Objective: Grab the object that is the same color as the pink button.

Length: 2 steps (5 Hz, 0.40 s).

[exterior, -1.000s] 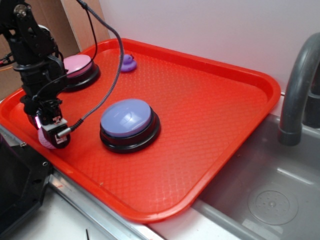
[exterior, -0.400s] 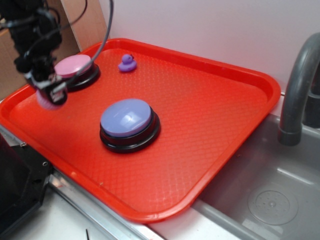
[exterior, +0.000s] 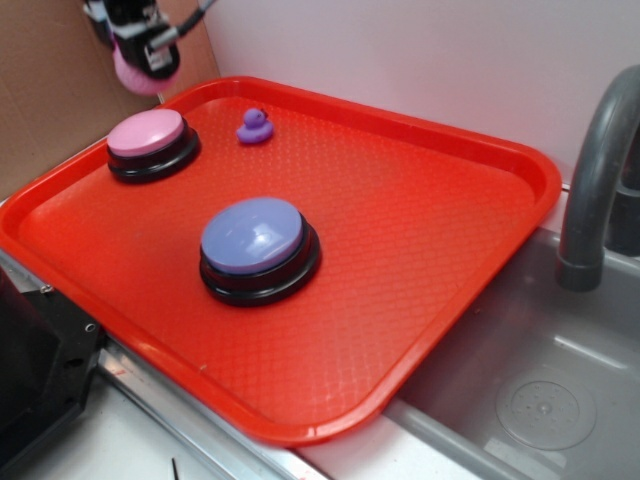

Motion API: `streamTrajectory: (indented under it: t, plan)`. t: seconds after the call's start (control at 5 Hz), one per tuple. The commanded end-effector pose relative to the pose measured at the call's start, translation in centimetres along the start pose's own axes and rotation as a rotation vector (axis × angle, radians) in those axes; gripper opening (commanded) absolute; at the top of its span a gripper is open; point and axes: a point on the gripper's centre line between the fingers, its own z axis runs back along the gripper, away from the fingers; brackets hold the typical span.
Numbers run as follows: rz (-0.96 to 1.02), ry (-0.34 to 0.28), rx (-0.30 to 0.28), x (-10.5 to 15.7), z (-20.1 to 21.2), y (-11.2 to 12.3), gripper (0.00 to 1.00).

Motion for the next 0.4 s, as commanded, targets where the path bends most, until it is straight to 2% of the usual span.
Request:
streamTrajectory:
  t: [0.0, 0.2]
  plan:
    - [0.017, -0.040, 0.017, 1.5, 1.9, 0.2, 0.00]
    - [0.026, -0.051, 0.003, 0.4, 2.7, 1.0, 0.00]
